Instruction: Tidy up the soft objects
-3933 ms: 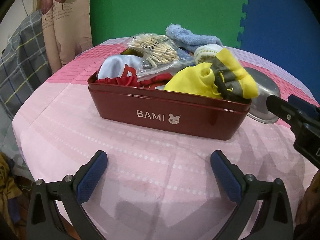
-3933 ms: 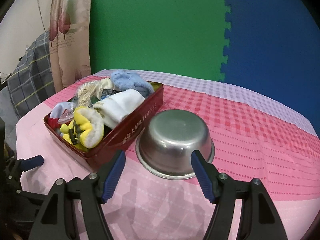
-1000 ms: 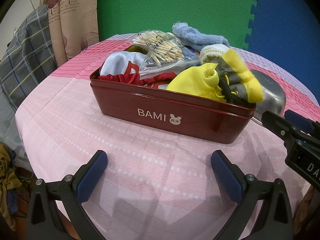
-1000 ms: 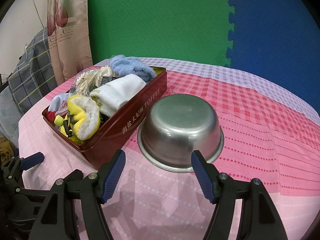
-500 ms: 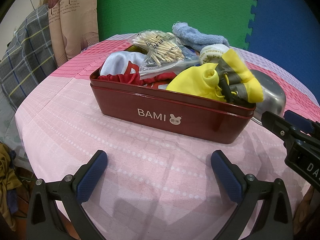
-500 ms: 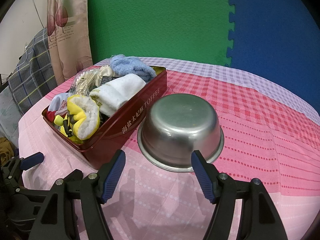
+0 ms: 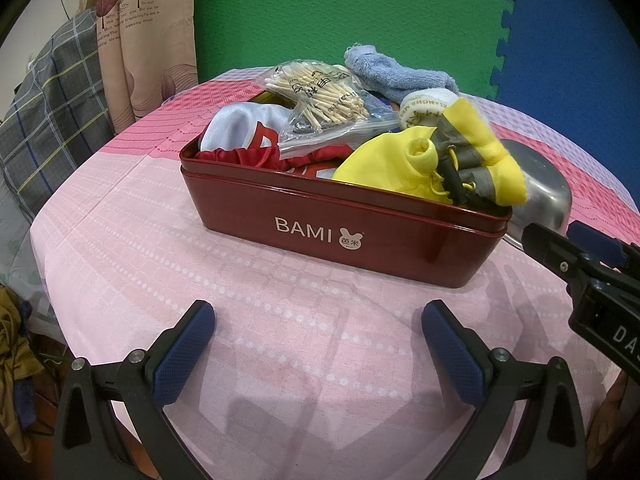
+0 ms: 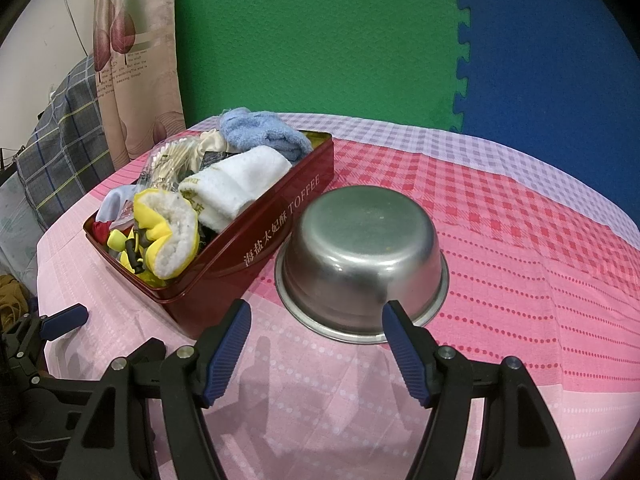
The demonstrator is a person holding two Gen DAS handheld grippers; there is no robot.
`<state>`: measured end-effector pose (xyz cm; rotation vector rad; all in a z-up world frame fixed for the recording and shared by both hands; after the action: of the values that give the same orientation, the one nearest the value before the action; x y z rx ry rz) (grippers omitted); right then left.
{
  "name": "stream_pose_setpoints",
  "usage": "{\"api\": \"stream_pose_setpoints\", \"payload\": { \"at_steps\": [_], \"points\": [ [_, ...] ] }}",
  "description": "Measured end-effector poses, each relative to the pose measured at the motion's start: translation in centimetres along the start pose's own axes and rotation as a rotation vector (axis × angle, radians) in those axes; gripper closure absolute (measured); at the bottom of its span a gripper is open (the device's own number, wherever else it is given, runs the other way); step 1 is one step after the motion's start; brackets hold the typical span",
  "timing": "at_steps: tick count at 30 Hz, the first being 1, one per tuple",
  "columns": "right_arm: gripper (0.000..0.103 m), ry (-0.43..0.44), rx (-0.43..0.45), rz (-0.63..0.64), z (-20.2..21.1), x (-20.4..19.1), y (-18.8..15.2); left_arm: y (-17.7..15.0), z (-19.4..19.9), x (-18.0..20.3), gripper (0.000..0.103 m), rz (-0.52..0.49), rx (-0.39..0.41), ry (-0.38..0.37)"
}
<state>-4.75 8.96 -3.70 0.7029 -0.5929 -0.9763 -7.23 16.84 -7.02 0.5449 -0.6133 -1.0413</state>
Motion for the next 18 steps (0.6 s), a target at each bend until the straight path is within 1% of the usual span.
{"api": "stream_pose_setpoints", "payload": {
  "at_steps": [18],
  "points": [
    [0.033, 0.001, -0.005, -0.001, -0.06, -0.09, -0.11, -0.02, -0.01, -0.03, 0.000, 0.000, 0.000, 0.000]
  ]
}}
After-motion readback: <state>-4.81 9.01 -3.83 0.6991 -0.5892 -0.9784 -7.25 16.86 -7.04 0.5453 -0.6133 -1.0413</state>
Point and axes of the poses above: each gripper's, at about its wrist camera, not at the fingertips, and z roughly against the way its jaws point, x to its right, y to its top, the point moved 2 cm from there along -z, roughly the way its jaws point, and after that the axes turned 14 degrees about -y, right-handed, at the moved point
